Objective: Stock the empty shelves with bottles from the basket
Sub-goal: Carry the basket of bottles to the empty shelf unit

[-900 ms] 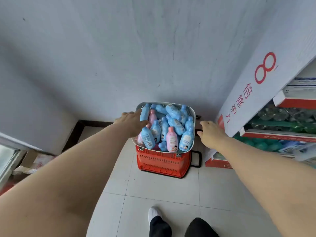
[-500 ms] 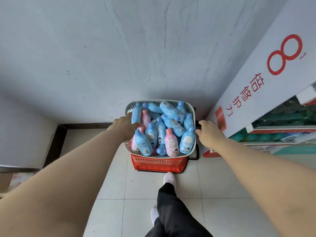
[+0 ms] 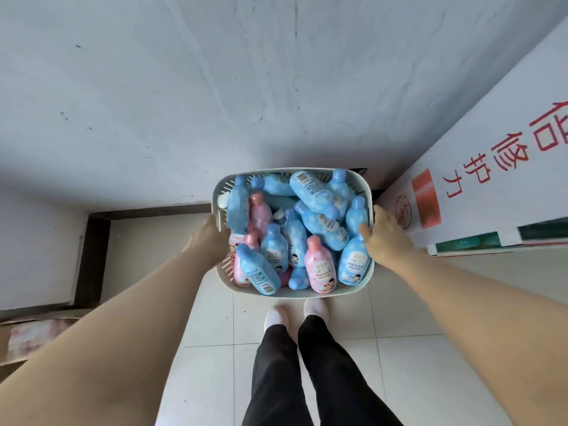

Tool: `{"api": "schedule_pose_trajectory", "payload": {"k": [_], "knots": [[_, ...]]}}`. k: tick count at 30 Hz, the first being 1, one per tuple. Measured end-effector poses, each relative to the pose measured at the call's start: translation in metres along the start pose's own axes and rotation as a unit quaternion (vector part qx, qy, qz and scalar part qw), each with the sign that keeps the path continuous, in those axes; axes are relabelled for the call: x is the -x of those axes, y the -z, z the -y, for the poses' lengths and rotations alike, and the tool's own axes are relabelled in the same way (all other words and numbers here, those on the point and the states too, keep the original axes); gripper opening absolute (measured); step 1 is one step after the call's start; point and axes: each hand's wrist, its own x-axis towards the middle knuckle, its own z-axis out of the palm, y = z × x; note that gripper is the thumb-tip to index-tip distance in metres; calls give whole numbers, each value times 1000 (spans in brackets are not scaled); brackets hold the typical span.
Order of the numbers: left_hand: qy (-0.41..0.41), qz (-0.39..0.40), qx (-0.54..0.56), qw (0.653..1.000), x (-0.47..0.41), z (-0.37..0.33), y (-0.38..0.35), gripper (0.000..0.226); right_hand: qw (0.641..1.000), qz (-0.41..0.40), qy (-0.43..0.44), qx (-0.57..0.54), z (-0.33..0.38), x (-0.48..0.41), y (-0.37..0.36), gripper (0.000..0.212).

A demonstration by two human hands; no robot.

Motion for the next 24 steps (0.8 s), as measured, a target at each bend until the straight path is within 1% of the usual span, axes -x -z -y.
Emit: {"api": "schedule_pose_trajectory", "payload": {"k": [5,9,12,15,17,21,24], "knots": [[79,-14,84,993,-33,17,-19,58,998,-1,-20,-55,-10,-19,-25,59],[67,-8,190,980,-50,22,-33,49,992,-20,-35,-118,-12,-25,-39,64],[64,-5,281,958,-57,30,-43,46,985,-33,-42,-167,-14,-24,-44,66],[72,17,357,931,-62,34,-47,46,977,-22,-88,-194,-15,-21,-46,70],[77,31,375,923,-64,34,-47,44,973,-11,-104,-208,-13,-22,-45,72],[68,32,396,915,-65,32,-47,39,965,14,-89,-246,-15,-24,-40,79],[68,33,423,903,-63,28,-48,34,959,24,-96,-266,-16,-26,-39,84]]}}
